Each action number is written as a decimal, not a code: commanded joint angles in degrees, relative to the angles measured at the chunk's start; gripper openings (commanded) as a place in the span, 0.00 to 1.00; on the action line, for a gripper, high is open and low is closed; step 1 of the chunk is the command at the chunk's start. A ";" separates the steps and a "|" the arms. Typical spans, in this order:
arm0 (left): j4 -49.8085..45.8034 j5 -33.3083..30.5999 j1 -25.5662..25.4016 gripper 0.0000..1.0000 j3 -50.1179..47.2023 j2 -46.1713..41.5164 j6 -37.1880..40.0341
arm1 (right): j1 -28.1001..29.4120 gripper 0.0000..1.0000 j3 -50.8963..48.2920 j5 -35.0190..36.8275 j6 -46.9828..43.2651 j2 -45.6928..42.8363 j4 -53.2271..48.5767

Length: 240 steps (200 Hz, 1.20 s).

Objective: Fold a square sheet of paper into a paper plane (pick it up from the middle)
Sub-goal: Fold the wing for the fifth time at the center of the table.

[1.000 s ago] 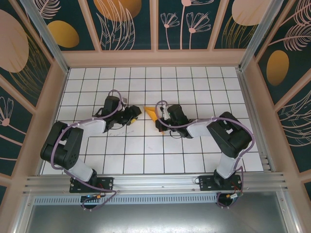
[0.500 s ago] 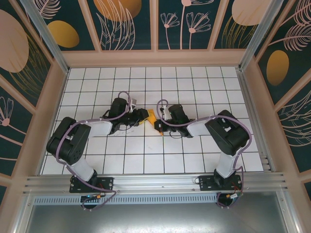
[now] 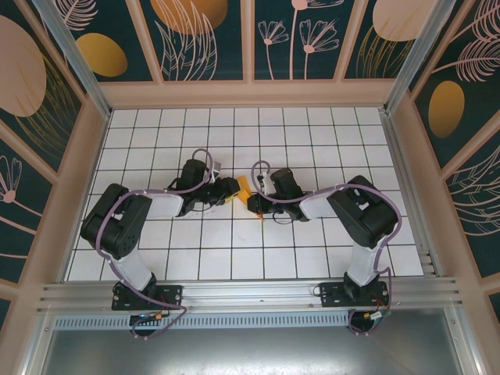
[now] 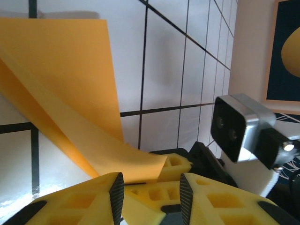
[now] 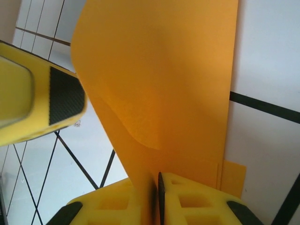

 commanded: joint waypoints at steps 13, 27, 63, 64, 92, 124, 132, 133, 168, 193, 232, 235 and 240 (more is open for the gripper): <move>1.78 1.96 -0.63 0.37 0.29 0.93 -0.01 | -0.63 0.16 1.64 -2.99 0.31 1.83 -0.18; 1.84 2.16 -0.72 0.36 0.31 1.09 0.04 | -0.74 0.13 2.02 -3.74 0.23 2.28 -0.26; 2.59 2.35 -0.90 0.33 -0.41 1.44 -0.16 | -0.92 0.09 2.94 -5.10 0.09 3.49 -0.95; 2.61 2.34 -0.90 0.33 -0.45 1.40 -0.14 | -0.92 0.09 2.99 -5.11 0.07 3.56 -0.96; 3.41 2.90 -1.03 0.32 -0.51 2.29 -0.44 | -1.01 0.09 3.96 -5.91 -0.22 4.43 -2.06; 3.69 3.13 -1.11 0.31 0.12 3.44 -0.48 | -1.00 0.09 4.72 -6.00 -0.55 5.16 -3.59; 3.69 3.04 -1.15 0.30 0.20 3.77 -0.56 | -1.06 0.09 4.92 -6.05 -0.57 5.31 -3.91; 3.69 3.04 -1.15 0.30 0.20 3.76 -0.56 | -1.07 0.09 4.91 -6.07 -0.57 5.30 -3.93; 3.17 1.30 -1.14 0.28 0.69 4.70 -0.12 | -1.02 0.09 5.27 -6.25 -1.00 5.36 -4.81; 3.58 -0.51 -1.10 0.27 0.82 5.15 -0.05 | -1.00 0.09 5.51 -6.35 -1.51 5.42 -5.50; 4.92 -0.87 -1.10 0.26 1.18 6.11 -0.59 | -1.05 0.09 6.12 -6.58 -2.09 5.95 -6.60; 4.94 -0.99 -1.14 0.26 1.25 6.18 -0.57 | -1.05 0.09 6.12 -6.58 -2.07 5.98 -6.66; 4.94 -1.04 -1.12 0.25 1.26 6.41 -0.61 | -1.00 0.09 6.17 -6.53 -2.12 6.01 -6.68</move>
